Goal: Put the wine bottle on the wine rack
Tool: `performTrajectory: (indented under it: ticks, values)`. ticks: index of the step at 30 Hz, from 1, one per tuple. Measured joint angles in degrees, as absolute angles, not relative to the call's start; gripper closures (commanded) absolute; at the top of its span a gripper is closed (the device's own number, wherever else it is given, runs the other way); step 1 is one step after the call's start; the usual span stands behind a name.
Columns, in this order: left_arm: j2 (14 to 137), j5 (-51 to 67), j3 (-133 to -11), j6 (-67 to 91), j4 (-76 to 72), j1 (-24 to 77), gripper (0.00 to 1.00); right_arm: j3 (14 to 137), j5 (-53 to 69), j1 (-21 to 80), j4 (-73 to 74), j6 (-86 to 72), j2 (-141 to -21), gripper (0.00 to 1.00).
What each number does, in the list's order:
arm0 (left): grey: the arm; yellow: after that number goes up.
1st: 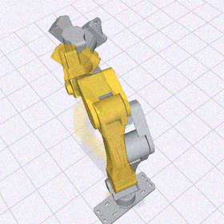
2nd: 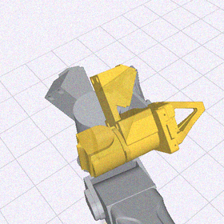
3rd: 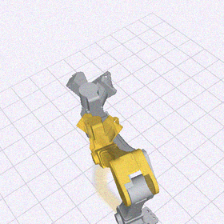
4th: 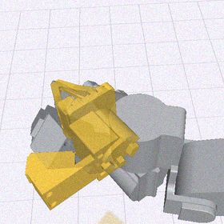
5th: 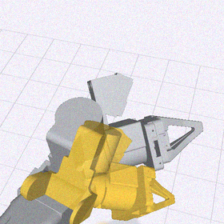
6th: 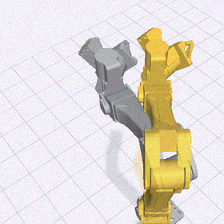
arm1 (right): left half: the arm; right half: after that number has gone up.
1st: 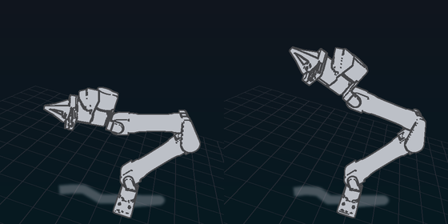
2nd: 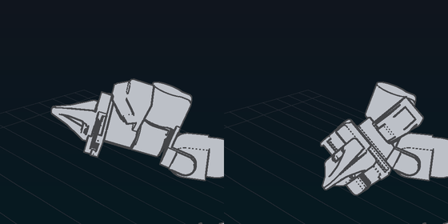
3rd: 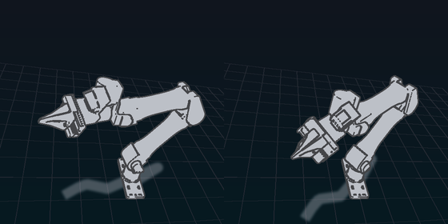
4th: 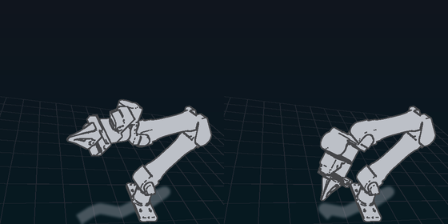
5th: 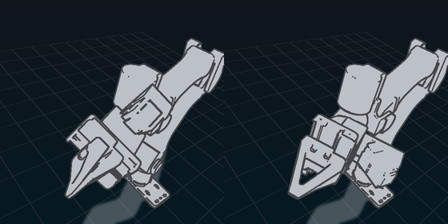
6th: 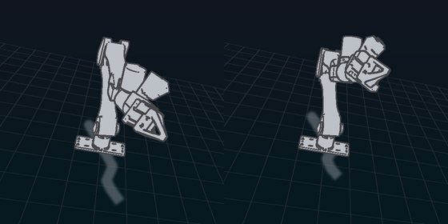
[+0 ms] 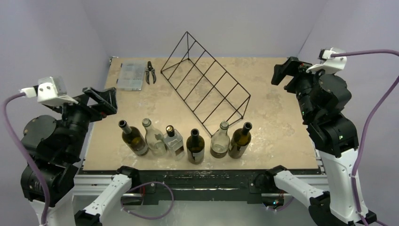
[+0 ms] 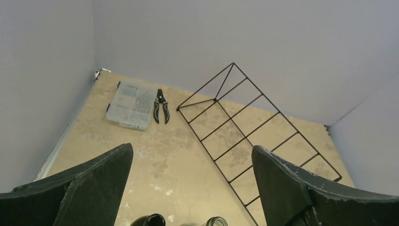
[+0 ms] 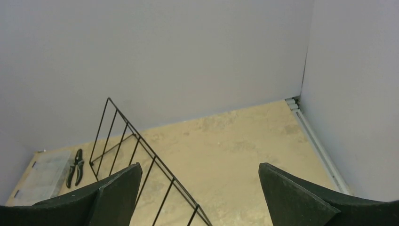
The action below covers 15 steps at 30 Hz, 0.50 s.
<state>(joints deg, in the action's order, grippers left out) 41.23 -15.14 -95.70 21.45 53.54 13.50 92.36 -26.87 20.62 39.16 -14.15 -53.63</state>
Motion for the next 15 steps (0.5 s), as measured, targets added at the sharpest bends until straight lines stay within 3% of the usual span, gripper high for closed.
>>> performTrajectory:
  ticks: [15]
  values:
    - [42.85,-10.26,-88.44,21.04,54.46,13.50,0.00,87.79,-7.57,20.56,52.58,-14.55,-58.37,0.01]
